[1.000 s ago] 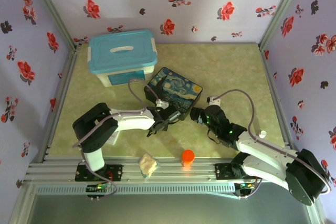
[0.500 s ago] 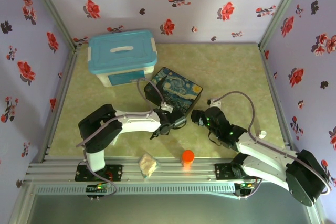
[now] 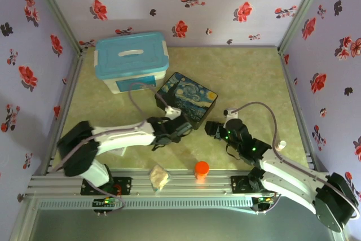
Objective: Unlock the padlock with the key
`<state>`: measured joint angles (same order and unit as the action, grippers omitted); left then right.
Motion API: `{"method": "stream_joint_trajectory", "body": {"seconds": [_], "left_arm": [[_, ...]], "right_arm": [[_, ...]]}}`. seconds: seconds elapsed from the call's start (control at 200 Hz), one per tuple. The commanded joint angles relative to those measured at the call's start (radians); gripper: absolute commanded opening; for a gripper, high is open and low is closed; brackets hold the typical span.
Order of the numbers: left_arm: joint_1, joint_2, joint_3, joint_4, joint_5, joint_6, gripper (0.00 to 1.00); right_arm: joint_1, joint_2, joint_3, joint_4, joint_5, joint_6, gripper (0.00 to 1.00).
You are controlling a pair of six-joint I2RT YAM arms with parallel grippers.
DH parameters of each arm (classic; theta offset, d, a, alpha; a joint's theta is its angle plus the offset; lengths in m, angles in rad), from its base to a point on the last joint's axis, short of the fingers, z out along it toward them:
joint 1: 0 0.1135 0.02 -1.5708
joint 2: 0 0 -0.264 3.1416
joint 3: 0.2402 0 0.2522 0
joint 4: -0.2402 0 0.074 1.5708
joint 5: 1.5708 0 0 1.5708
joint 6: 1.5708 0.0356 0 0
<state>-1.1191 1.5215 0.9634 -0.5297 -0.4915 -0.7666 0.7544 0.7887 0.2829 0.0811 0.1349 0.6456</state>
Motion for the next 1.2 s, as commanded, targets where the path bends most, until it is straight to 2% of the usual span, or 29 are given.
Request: {"method": "stream_joint_trajectory", "body": {"seconds": [0.0,0.04,0.165,0.255,0.39,0.585,0.77,0.97,1.195], "left_arm": [[0.069,-0.181,-0.091,0.106,0.051,0.023,0.83],[0.1,-0.24,-0.123,0.135,0.08,0.026,0.87],[0.212,-0.381,-0.227,0.221,0.187,0.008,0.94],[0.251,-0.451,-0.287,0.263,0.219,-0.016,0.97],[0.254,-0.506,-0.337,0.285,0.222,-0.042,1.0],[0.264,-0.563,-0.402,0.302,0.22,-0.068,1.0],[0.278,-0.609,-0.445,0.313,0.22,-0.077,1.0],[0.279,-0.613,-0.478,0.331,0.221,-0.101,1.0],[0.278,-0.609,-0.5,0.355,0.223,-0.112,1.0]], "right_arm": [[0.052,-0.029,0.022,0.051,-0.06,-0.056,0.63],[0.079,-0.009,0.041,0.041,-0.054,-0.062,0.63],[0.157,0.12,0.109,0.063,-0.053,-0.072,0.63],[0.196,0.245,0.176,0.076,-0.05,-0.081,0.63],[0.244,0.418,0.294,0.043,-0.017,-0.116,0.63],[0.244,0.672,0.484,-0.075,0.018,-0.128,0.6],[0.245,0.843,0.569,-0.073,0.013,-0.126,0.58],[0.244,0.944,0.612,-0.057,0.015,-0.124,0.56],[0.244,0.987,0.611,-0.019,0.02,-0.118,0.54]]}}
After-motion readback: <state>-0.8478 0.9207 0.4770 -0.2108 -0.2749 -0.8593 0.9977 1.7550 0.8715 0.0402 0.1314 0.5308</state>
